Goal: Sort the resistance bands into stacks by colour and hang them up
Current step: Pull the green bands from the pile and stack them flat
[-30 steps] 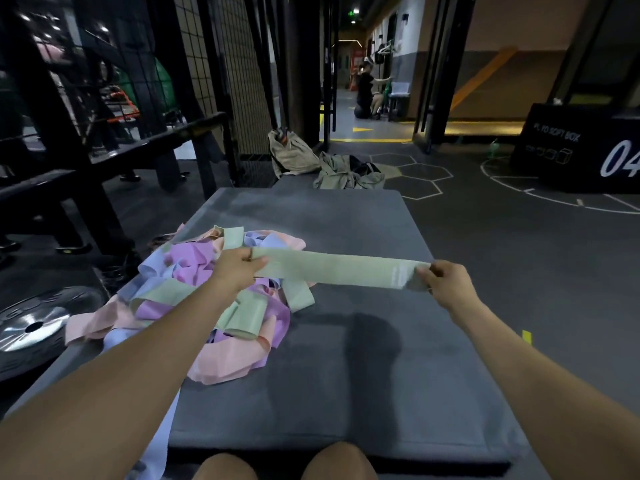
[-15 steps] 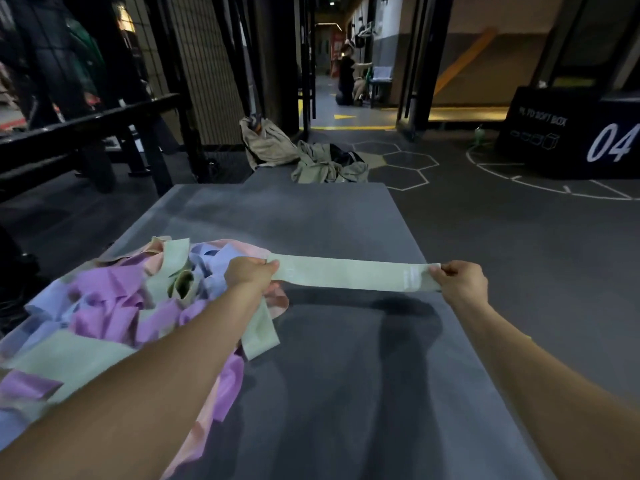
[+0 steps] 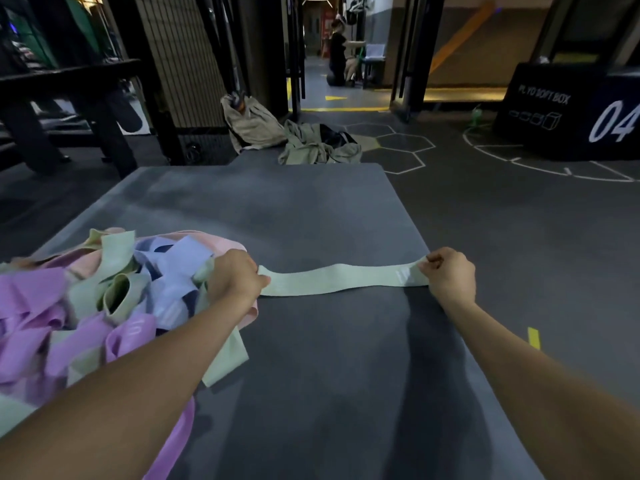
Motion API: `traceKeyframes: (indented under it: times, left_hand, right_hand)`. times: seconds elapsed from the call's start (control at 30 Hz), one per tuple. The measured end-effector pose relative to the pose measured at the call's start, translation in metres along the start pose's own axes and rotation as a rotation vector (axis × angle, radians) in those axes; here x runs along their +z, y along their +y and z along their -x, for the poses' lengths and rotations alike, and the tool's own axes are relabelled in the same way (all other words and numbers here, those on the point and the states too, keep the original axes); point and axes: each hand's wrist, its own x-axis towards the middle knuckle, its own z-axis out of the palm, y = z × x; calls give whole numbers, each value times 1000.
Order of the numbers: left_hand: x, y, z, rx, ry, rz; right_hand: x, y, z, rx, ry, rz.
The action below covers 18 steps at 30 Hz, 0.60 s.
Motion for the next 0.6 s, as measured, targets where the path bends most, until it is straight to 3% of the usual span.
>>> traceKeyframes:
  times: [0.17,0.27,0.4,0.6]
  left_hand:
    - [7,0,5,70,6,59]
    - [-1,5,10,208,-37,103]
    - [-30,0,27,315,-28,74]
    - [-83,-41,56,297,-24,8]
  right_hand:
    - [-7,-7,10,-74,30,187]
    - [-11,-22,22,-142,10,196]
    - [-3,-55,53,-241,-132,127]
    - [28,-104,135,-251,-411,-29]
